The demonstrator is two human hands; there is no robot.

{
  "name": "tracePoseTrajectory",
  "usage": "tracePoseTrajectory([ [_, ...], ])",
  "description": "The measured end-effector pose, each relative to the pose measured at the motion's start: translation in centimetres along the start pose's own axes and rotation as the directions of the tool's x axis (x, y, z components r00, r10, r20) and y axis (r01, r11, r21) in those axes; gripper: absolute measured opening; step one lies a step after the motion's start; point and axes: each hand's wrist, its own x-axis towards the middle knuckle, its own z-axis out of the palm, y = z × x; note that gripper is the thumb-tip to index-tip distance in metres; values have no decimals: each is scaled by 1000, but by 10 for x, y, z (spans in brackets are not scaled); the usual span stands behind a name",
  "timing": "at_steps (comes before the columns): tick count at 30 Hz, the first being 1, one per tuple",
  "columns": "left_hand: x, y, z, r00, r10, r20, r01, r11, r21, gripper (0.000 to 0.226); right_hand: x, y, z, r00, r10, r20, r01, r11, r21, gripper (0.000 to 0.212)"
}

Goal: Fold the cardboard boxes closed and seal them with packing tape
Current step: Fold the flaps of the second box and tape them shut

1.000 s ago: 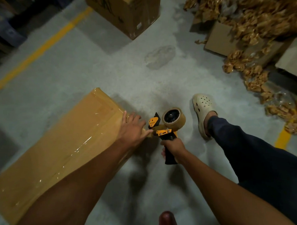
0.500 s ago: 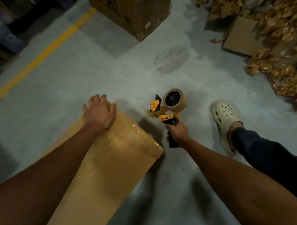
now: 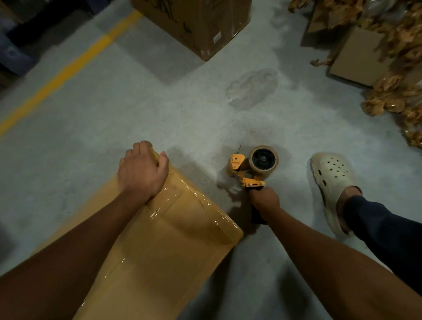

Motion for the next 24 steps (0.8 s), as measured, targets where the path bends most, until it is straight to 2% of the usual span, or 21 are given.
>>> tracePoseTrajectory([
  [1, 3, 2, -1, 1000, -24, 6, 24, 1000, 1, 52, -6, -6, -5, 999, -8, -51, 6, 1000, -26, 24],
  [3, 11, 4, -3, 996, -91, 21, 90, 996, 29, 53, -23, -22, -13, 986, -128, -104, 124, 991, -39, 24],
  [6, 19, 8, -6, 986, -158, 55, 154, 986, 58, 61, -65, -56, -10, 910, -413, -23, 414, 910, 21, 34],
  [9, 22, 7, -9, 980, -177, 88, 170, 982, 76, 52, -110, -98, 11, 800, -595, 80, 579, 800, 157, 40],
  [11, 25, 4, -11, 982, -157, 105, 150, 986, 73, 43, -133, -117, 36, 708, -695, 128, 697, 716, 38, 34],
  [14, 31, -3, -13, 984, -109, 142, 103, 993, 52, 37, -156, -119, 54, 615, -777, 136, 772, 557, -305, 17],
  [16, 32, -6, -13, 985, -51, 164, 48, 999, 25, 38, -153, -115, 53, 562, -809, 170, 800, 480, -361, 18],
  [19, 29, -13, -12, 981, 81, 179, -72, 996, -56, 41, -141, -114, 35, 593, -728, 344, 805, 549, -225, 43],
  [20, 29, -18, -10, 975, 123, 185, -108, 990, -90, 41, -142, -110, 29, 604, -707, 368, 796, 559, -232, 49],
  [21, 30, -23, -9, 965, 171, 198, -148, 981, -127, 40, -147, -101, 24, 634, -690, 349, 773, 565, -288, 50],
  [24, 30, -34, -8, 927, 317, 201, -276, 938, -208, 42, -166, -74, 23, 762, -628, 157, 613, 621, -488, 52],
])
